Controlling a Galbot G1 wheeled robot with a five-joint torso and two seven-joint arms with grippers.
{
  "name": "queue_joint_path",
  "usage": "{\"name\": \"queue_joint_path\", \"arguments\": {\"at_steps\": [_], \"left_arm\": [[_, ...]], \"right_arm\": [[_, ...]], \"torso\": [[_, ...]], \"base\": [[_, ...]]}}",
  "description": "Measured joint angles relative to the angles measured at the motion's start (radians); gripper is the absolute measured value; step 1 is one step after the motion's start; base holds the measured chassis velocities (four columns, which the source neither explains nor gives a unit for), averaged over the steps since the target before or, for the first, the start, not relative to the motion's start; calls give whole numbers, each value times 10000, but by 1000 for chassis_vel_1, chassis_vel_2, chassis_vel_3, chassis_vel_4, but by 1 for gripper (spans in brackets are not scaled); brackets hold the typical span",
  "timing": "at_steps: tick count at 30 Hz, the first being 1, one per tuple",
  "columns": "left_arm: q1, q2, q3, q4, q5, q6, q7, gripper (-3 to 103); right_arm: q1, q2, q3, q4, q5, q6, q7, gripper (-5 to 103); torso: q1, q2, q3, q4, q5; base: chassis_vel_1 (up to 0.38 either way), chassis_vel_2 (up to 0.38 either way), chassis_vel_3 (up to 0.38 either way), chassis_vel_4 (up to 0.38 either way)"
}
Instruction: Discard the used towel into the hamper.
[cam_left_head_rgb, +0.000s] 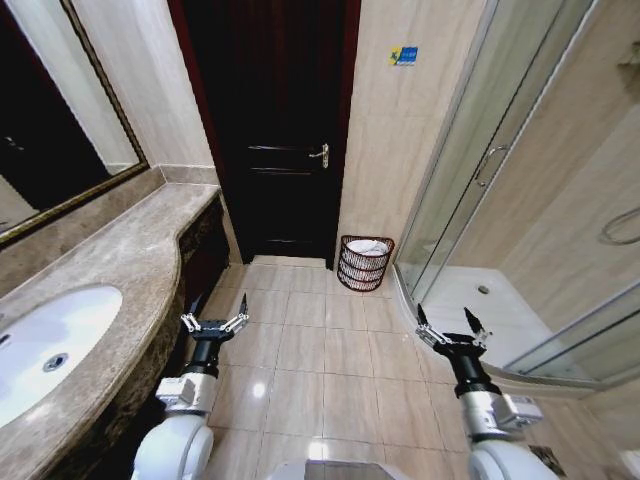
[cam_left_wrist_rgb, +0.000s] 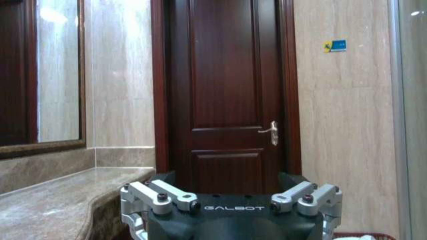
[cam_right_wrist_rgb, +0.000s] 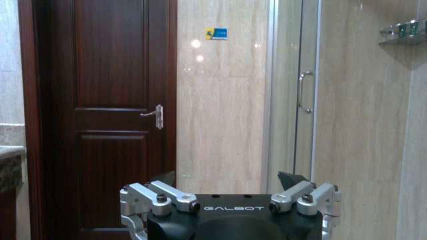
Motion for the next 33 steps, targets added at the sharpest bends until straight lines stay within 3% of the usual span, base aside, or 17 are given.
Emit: {"name": "queue_joint_path", "arguments": {"at_steps": [33], "left_arm": [[-42, 0, 54, -19, 0, 199, 55, 100]], "right_arm": [[34, -37, 162, -103, 52, 31, 81, 100]], "torso": [[-1, 0, 0, 0, 0]], "base": [[0, 0, 0, 0]]}}
